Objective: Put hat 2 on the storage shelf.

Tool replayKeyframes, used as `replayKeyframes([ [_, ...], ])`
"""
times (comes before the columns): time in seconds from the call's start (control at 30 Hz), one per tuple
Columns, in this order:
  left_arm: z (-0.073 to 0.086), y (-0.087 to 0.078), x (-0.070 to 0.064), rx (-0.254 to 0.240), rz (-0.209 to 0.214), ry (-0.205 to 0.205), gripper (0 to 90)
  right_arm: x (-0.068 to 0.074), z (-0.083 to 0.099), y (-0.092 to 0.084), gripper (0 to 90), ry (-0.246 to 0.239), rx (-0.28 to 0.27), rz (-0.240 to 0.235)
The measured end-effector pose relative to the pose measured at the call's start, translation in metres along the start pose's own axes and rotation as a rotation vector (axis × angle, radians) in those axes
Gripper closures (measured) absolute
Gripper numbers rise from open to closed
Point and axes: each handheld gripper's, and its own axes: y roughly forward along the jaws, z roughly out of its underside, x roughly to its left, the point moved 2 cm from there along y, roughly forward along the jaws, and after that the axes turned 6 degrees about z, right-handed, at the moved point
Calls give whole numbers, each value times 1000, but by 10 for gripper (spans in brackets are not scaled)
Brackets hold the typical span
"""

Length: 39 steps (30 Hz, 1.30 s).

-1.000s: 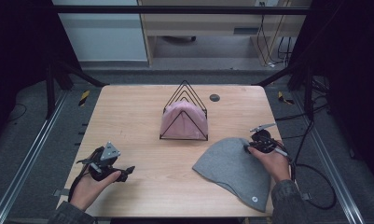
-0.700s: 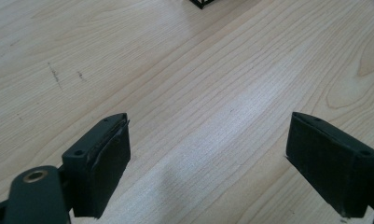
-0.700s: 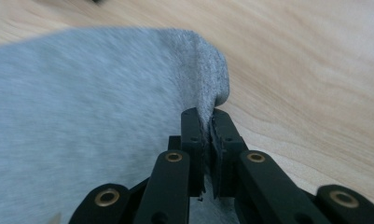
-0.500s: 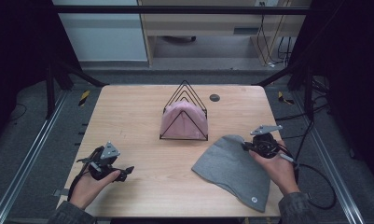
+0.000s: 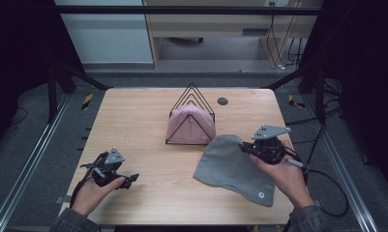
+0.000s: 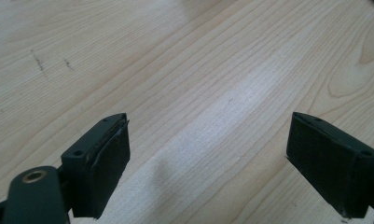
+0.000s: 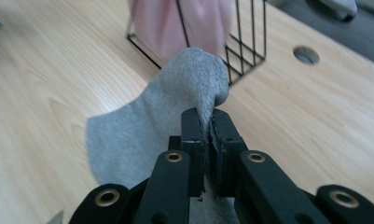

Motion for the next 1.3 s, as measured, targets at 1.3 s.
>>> replayKeyframes([
  [1.3, -90, -30, -40, -53, 122, 239, 152, 75, -124, -10, 857, -246, -123, -164],
])
